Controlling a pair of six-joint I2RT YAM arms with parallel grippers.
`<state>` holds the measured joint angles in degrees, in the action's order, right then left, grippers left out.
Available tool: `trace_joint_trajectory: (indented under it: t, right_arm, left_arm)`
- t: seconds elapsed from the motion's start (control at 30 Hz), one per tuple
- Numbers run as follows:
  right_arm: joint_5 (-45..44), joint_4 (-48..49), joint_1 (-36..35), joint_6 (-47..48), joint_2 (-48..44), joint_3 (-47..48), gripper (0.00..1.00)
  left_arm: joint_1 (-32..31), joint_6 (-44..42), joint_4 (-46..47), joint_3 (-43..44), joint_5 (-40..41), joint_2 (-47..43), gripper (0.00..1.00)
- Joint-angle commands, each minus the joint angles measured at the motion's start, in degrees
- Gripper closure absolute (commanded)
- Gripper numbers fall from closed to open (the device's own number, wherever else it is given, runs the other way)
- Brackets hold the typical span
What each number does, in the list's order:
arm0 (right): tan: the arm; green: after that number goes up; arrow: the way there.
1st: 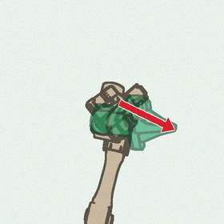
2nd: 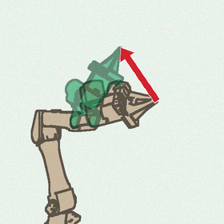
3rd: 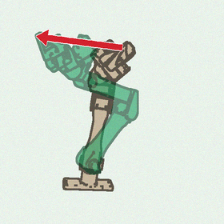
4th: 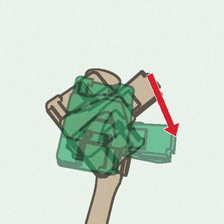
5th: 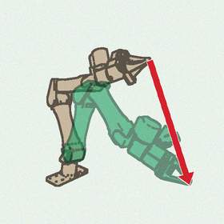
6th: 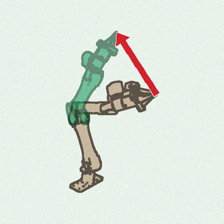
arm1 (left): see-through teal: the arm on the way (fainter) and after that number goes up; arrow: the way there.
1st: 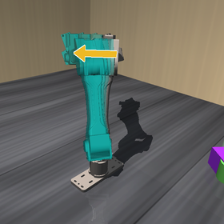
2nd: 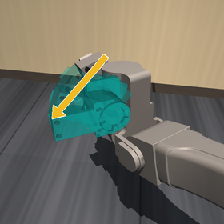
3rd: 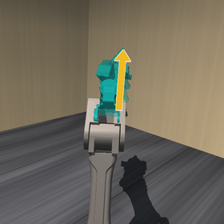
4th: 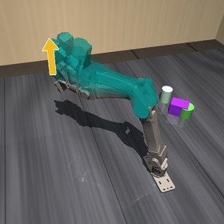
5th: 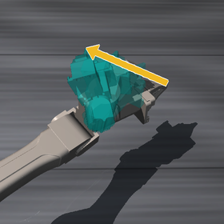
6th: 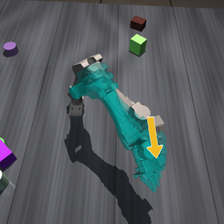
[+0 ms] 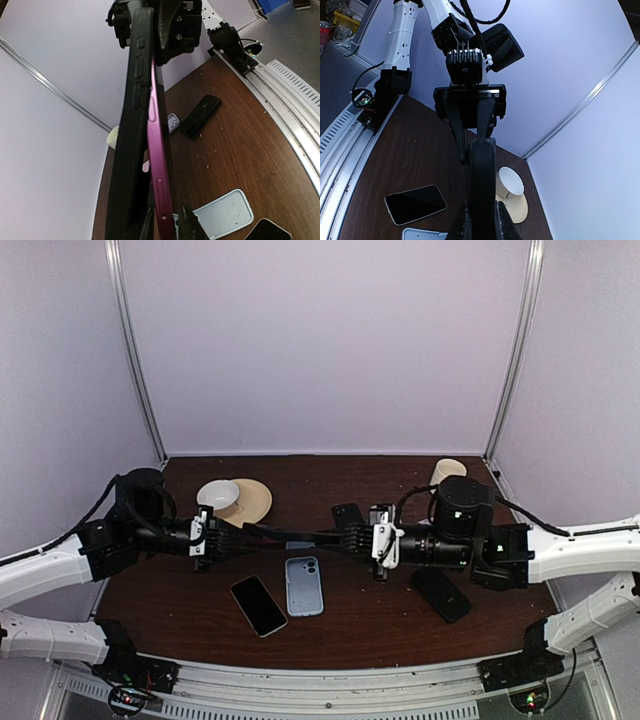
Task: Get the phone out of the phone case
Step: Pass from the left arm to the right
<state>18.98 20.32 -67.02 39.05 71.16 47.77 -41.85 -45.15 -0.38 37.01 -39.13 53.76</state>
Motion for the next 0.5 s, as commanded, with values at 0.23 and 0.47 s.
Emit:
trace_joint_trajectory:
  t: [0.23,0.47]
  right_arm:
    - [-1.44,9.48,-3.32,-3.63,0.11,-0.01,1.0]
    - [-10.32,6.76,-5.88,-13.22,-4.27,-7.07,0.4]
  left_arm:
    - [-0.14,1.06,5.48,0.48,8.1,1.6,1.0]
    - [-0.24,-1.26,4.23,0.58,8.52,1.96,1.0]
